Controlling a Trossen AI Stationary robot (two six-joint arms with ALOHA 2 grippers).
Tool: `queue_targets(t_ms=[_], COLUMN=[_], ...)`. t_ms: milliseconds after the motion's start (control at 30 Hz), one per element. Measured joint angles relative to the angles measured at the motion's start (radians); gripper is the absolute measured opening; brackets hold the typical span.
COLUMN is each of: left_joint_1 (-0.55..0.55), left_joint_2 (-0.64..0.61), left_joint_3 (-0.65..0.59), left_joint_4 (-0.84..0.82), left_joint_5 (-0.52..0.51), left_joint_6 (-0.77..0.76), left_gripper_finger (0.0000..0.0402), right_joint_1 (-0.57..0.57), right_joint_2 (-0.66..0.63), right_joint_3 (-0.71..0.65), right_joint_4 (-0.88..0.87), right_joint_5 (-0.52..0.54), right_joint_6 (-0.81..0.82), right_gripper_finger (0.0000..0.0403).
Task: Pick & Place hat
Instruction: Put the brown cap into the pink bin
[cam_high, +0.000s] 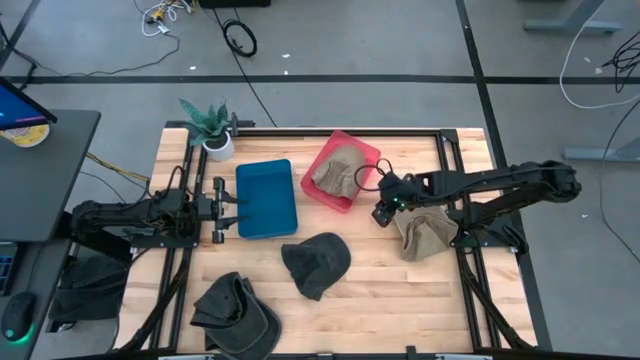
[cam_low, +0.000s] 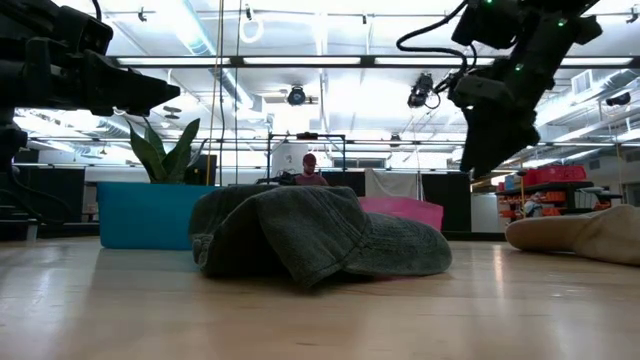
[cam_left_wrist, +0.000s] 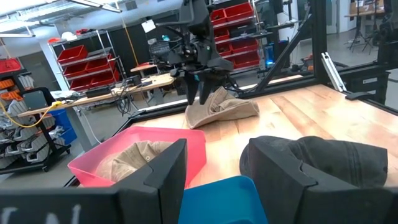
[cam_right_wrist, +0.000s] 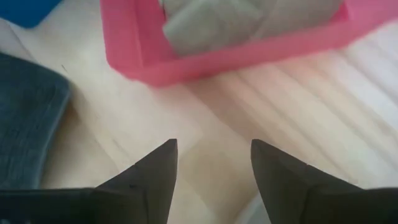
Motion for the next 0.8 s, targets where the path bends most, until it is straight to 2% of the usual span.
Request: queue_targets(t_ms=[400, 800], left_joint_1=[0.000, 0.000], left_joint_2=[0.000, 0.000], left_joint_3=[0.000, 0.000], left_joint_4=[0.000, 0.000], left_joint_5=[0.000, 0.000], left_joint_6=[0.000, 0.000], left_gripper_finger=[0.0177, 0.0177], right_joint_1=[0.056, 0.056], right_joint_2=[0.082, 0.230], right_joint_3=[0.001, 0.001], right_joint_4=[-0.143, -0.150], right_joint_5=[0.002, -0.017], right_joint_6=[0.174, 0.304], right_gripper_finger=[0.0207, 0.0207])
